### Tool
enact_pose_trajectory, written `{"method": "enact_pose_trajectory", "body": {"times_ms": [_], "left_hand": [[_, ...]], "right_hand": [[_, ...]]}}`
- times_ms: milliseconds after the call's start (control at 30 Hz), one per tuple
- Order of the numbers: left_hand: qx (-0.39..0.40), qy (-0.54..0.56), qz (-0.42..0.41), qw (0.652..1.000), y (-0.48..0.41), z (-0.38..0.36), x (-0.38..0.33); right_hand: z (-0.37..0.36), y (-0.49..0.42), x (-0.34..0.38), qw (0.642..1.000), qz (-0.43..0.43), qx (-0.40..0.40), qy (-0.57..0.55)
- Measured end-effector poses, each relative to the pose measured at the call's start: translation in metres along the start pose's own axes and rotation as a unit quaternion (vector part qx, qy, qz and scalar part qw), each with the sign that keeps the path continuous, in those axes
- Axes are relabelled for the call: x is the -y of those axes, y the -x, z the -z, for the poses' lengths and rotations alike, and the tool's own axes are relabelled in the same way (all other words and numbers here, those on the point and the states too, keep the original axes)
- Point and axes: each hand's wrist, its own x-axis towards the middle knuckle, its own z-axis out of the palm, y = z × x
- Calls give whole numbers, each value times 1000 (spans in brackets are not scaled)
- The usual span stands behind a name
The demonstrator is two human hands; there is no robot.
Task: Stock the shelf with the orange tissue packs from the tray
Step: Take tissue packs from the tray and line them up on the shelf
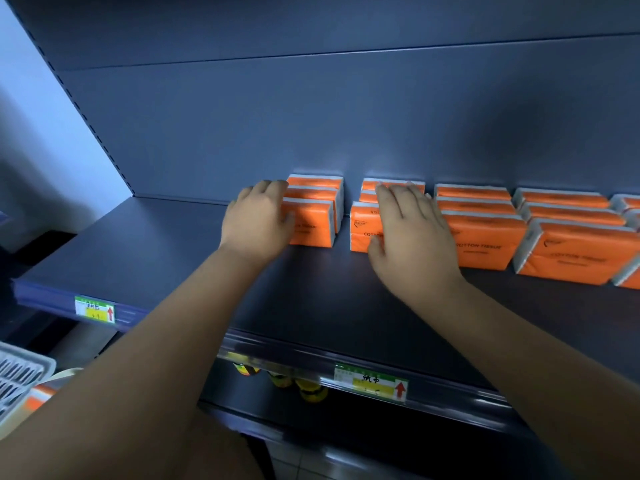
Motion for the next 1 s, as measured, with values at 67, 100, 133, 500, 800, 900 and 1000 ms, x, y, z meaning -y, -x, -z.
{"method": "enact_pose_trajectory", "body": {"times_ms": [67,100,133,500,800,900,1000], "left_hand": [[-11,16,36,999,9,16,0],[-18,20,47,999,15,24,1],[-25,21,54,998,24,31,2],[-98,-46,40,993,135,100,18],[-106,-123,153,975,297,133,77],[-66,-157,224,960,362,136,109],[-35,-175,291,940,417,138,137]], "right_hand": [[12,0,17,997,-25,-14,-73],[17,1,25,993,-31,-16,-110],[23,1,33,989,-32,-13,-141],[63,47,104,966,33,65,-248],[89,108,225,927,166,86,-326],[85,137,281,916,213,94,-328],[78,160,328,916,254,118,-287]]}}
